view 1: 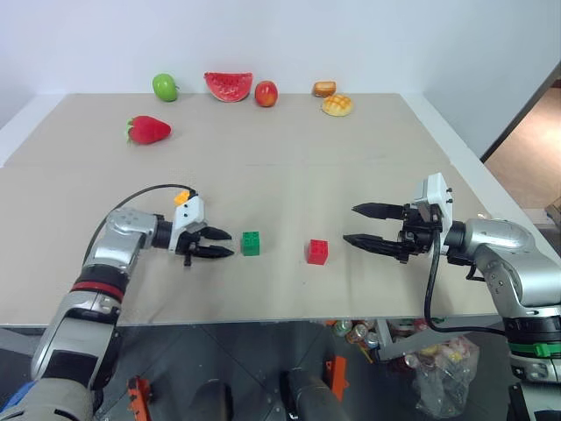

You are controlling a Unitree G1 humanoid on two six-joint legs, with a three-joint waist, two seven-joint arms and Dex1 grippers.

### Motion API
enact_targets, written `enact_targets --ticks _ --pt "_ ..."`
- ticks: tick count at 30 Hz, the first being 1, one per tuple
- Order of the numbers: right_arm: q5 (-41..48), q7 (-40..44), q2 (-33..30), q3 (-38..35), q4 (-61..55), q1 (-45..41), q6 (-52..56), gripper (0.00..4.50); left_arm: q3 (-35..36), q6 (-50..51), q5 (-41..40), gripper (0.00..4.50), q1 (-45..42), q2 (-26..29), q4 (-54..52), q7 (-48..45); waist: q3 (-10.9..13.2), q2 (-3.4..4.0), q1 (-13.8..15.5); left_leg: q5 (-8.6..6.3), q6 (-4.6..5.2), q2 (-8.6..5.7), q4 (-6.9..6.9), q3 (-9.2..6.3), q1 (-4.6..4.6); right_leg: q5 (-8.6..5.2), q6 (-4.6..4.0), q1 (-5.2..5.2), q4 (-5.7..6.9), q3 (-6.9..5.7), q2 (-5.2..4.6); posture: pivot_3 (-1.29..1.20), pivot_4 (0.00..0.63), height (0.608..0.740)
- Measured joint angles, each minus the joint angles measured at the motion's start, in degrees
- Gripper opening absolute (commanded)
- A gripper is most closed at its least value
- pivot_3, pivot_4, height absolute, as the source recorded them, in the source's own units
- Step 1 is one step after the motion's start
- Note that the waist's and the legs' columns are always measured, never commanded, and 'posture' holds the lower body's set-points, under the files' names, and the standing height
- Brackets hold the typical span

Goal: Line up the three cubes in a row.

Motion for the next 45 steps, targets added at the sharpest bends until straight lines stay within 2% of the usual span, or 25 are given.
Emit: enact_targets --ticks 12,15,19,20,28,35,42,45 --pt "-0.01 0.00 0.00 0.01 0.00 -0.28 0.01 3.60 0.12 -0.87 0.68 2.03 -0.08 -5.20 0.19 5.79 0.00 0.00 0.01 0.00 0.00 -0.01 0.08 0.01 -0.02 0.02 0.02 0.01 0.00 0.02 -0.01 0.00 0.150 0.740" --pt "-0.01 -0.02 0.00 0.00 0.00 -0.28 0.01 3.60 0.12 0.79 0.13 2.84 -0.08 -5.43 -0.20 5.28 0.00 0.00 -0.06 0.00 0.00 0.01 0.06 -0.01 0.00 0.02 0.01 0.01 0.02 0.00 0.02 0.00 0.150 0.740" --pt "-0.01 -0.02 -0.01 0.01 0.00 -0.28 0.01 3.60 0.08 2.68 -0.53 4.30 -0.05 -5.09 -2.17 3.46 0.00 0.00 -0.03 0.00 0.00 0.00 0.06 0.00 -0.01 0.01 0.01 0.01 0.02 0.01 0.00 0.00 0.150 0.740" --pt "-0.01 -0.02 -0.01 0.00 0.00 -0.28 0.01 3.60 0.08 2.54 -0.47 4.47 -0.05 -5.09 -2.15 4.08 0.00 0.00 -0.03 0.00 0.00 0.00 0.07 0.01 -0.01 0.01 0.01 0.01 0.01 0.02 0.00 0.00 0.150 0.740" --pt "-0.01 0.02 -0.06 0.01 0.01 -0.32 0.01 3.60 0.09 4.16 -1.07 4.47 -0.05 -4.79 -2.50 4.61 0.00 0.00 -0.01 0.00 0.00 0.00 0.08 0.00 -0.02 0.01 0.01 0.01 0.01 0.01 0.00 0.00 0.150 0.740" --pt "-0.01 0.01 -0.06 0.00 0.01 -0.33 0.01 3.60 0.08 7.12 -1.48 4.47 0.04 -6.97 -6.62 6.30 0.00 0.00 0.00 0.00 0.00 -0.02 0.08 0.00 -0.02 0.02 0.02 0.01 0.01 0.02 -0.01 0.00 0.150 0.740" --pt "-0.01 -0.07 -0.06 0.00 0.00 -0.33 0.01 3.60 -0.19 7.50 -0.96 4.47 0.21 -7.85 -5.91 9.28 0.00 0.00 -0.04 0.00 0.00 0.00 0.07 0.00 0.00 0.02 0.01 0.01 0.02 0.03 0.01 0.00 0.150 0.740" --pt "-0.01 -0.09 -0.06 0.00 0.00 -0.32 0.01 3.60 -0.23 7.50 -0.98 3.73 0.29 -7.85 -5.64 9.46 0.00 0.00 -0.03 0.00 0.00 -0.01 0.07 0.01 -0.01 0.02 0.02 0.01 0.01 0.03 0.00 0.00 0.150 0.740"
